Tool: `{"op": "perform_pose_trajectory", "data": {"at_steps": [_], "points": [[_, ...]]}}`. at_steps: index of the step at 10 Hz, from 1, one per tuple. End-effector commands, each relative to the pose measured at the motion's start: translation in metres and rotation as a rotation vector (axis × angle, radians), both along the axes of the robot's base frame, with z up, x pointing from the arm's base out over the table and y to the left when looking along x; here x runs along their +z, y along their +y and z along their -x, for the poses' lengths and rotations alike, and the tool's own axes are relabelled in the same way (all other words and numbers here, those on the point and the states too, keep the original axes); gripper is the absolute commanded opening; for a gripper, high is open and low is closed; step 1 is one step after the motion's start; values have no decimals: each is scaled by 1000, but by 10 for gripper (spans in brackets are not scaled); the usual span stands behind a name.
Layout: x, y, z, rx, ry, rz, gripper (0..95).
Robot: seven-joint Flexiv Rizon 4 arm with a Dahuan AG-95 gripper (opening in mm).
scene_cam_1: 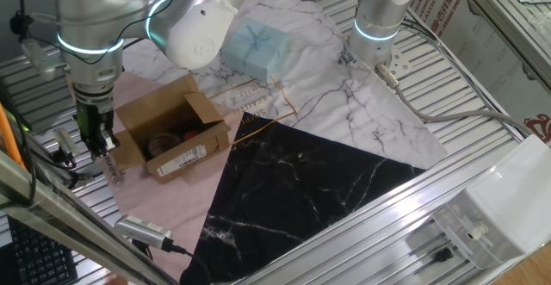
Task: Cover the box
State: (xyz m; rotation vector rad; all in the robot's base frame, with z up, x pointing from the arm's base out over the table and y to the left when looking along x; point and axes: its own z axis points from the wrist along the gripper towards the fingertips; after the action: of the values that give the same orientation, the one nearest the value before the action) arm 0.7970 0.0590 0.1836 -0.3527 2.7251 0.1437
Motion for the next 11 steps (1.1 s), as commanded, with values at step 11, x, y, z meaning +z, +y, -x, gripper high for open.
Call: {"op": "perform_pose_trajectory", "data": {"at_steps": [11], "points": [[-13,-4,-1,24,31,6,0]]}}
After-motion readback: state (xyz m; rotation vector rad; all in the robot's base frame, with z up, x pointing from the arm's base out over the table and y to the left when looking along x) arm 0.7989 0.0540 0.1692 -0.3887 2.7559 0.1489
